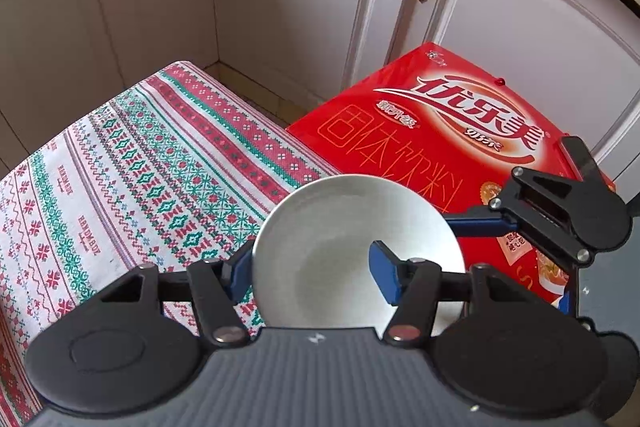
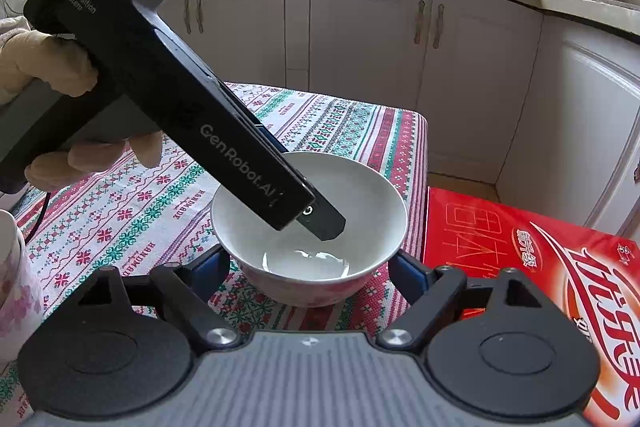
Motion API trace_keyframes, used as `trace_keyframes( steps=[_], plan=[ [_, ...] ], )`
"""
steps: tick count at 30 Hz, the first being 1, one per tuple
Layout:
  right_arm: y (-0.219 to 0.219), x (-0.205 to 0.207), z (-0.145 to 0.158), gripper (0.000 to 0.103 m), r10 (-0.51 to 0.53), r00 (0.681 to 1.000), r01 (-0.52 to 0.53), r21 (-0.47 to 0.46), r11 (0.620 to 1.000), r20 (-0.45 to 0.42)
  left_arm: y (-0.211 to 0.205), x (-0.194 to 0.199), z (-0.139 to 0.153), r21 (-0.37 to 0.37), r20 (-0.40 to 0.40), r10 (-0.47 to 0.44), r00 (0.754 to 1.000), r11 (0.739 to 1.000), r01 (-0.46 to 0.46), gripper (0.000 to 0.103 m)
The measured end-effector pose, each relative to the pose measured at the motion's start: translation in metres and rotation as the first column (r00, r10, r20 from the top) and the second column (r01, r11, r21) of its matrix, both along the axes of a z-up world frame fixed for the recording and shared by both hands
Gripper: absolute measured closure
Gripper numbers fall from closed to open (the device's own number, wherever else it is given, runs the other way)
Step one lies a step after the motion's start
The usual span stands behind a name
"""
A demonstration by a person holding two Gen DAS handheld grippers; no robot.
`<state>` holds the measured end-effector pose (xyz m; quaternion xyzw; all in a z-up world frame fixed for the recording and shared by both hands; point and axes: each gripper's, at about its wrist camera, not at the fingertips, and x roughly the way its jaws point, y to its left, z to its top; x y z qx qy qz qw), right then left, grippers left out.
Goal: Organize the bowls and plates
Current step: 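Grip the small bowl's rim with the left tool while the right tool grips the opposite rim, then lower the small bowl with both tools into the nested bowls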
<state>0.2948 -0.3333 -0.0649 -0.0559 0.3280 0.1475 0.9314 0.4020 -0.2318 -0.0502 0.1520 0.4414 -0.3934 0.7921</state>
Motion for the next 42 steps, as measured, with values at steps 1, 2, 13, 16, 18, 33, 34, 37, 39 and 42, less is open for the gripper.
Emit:
trace_keyframes(
  steps=[1,2,13,16,18,33,34,37,39,42],
  plan=[
    [0.000,0.000,0.001,0.014,0.001,1.000,-0.001,0.002,1.000,-0.005,0.000,-0.001,0.001,0.000,-0.003,0.000,1.000,1.000,0.000,0.044],
    [0.000,-0.001,0.002,0.014,0.002,1.000,-0.002,0.006,1.000,-0.010,0.001,-0.002,0.001,0.000,-0.004,-0.002,1.000,1.000,0.002,0.044],
    [0.010,-0.028,0.032,0.014,0.032,0.999,-0.032,0.017,0.999,-0.011,0.020,-0.039,0.030,-0.006,0.041,-0.018,0.999,1.000,0.018,0.044],
    [0.017,-0.040,0.041,0.014,0.043,0.999,-0.043,0.003,0.999,-0.007,0.027,-0.052,0.040,-0.010,0.059,-0.016,0.998,1.000,0.017,0.044],
    [0.021,-0.048,0.046,0.014,0.051,0.999,-0.051,0.003,0.999,-0.003,0.033,-0.061,0.047,-0.014,0.069,-0.012,0.998,1.000,0.013,0.044],
    [0.055,-0.102,0.080,0.014,0.121,0.993,-0.121,0.013,0.993,0.017,0.078,-0.123,0.079,-0.041,0.136,0.044,0.990,0.998,-0.039,0.044],
    [0.058,-0.103,0.081,0.014,0.126,0.992,-0.126,0.012,0.992,0.017,0.082,-0.127,0.080,-0.043,0.140,0.049,0.989,0.998,-0.043,0.044],
    [0.067,-0.111,0.083,0.014,0.145,0.989,-0.146,0.011,0.989,0.017,0.092,-0.137,0.084,-0.047,0.151,0.066,0.986,0.997,-0.060,0.044],
    [0.073,-0.114,0.085,0.014,0.161,0.987,-0.161,0.014,0.987,0.017,0.100,-0.144,0.087,-0.048,0.159,0.081,0.984,0.996,-0.074,0.044],
    [0.083,-0.118,0.086,0.014,0.187,0.982,-0.187,0.016,0.982,0.020,0.112,-0.152,0.090,-0.048,0.169,0.103,0.980,0.994,-0.096,0.044]
  ],
)
